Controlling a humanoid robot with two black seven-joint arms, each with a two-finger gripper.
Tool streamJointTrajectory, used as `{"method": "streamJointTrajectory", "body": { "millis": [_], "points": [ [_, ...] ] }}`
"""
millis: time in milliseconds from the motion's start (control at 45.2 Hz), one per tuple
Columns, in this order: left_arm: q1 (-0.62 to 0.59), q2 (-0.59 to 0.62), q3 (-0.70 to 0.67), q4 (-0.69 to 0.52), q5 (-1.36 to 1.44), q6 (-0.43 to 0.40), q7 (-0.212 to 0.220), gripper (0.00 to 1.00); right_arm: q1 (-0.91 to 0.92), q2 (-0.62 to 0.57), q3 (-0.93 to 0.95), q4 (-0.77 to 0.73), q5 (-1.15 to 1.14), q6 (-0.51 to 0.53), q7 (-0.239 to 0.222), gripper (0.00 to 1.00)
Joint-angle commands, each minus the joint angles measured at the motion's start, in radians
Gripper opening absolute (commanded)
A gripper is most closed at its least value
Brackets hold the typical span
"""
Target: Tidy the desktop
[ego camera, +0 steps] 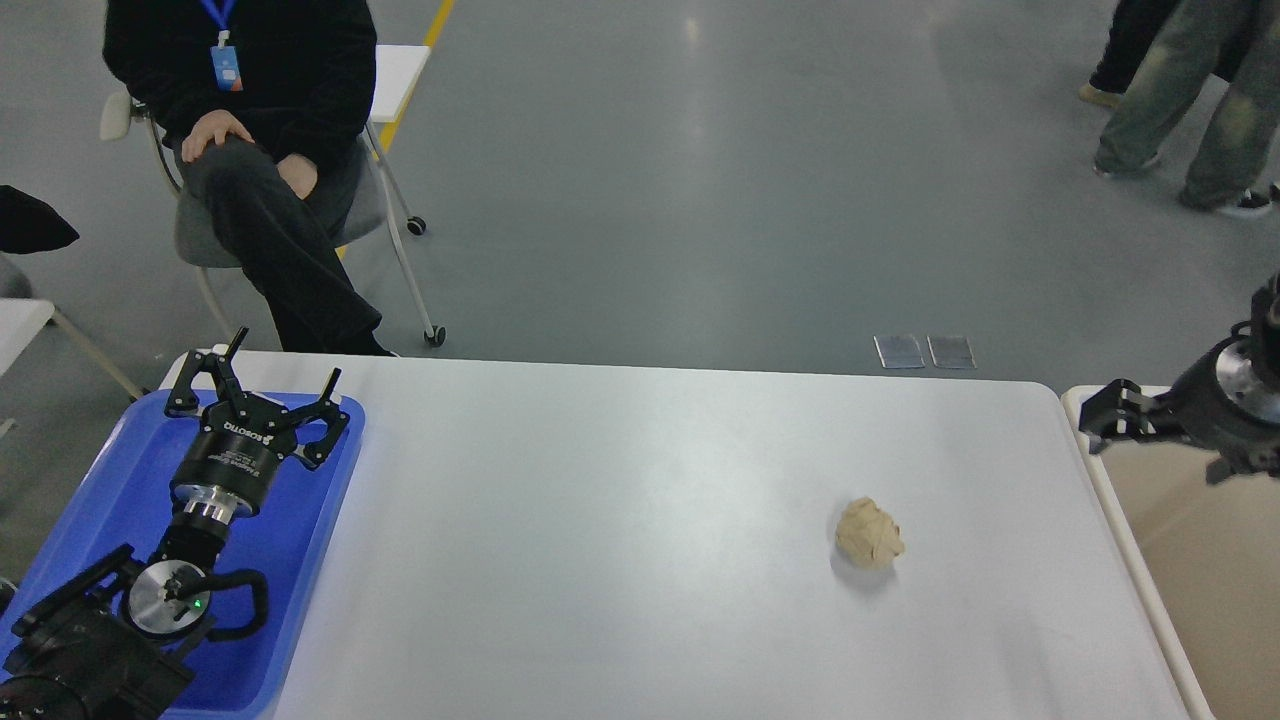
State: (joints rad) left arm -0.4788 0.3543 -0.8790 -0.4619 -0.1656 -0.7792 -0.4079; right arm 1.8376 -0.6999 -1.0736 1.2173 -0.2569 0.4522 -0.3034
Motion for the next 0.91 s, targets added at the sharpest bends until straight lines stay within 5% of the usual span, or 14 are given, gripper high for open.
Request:
{"method": "streamJointTrajectory", "body": {
  "millis": [0, 177, 886],
  "points": [
    [0.000, 0.000, 0.000, 0.000, 0.000, 0.000, 0.000, 0.99, 0.251, 0.117, -0.072, 0.157, 0.011, 0.154, 0.003, 1.00],
    [-0.001, 0.000, 0.000, 0.000, 0.000, 0.000, 0.001, 0.99, 0.364, 0.119, -0.025, 0.229, 0.045, 0.333, 0.006, 1.00],
    [0.000, 0.000, 0.000, 0.000, 0.000, 0.000, 0.000, 0.99, 0.454, 0.158, -0.016, 0.242, 0.114, 0.333, 0.004, 1.00]
  ]
}}
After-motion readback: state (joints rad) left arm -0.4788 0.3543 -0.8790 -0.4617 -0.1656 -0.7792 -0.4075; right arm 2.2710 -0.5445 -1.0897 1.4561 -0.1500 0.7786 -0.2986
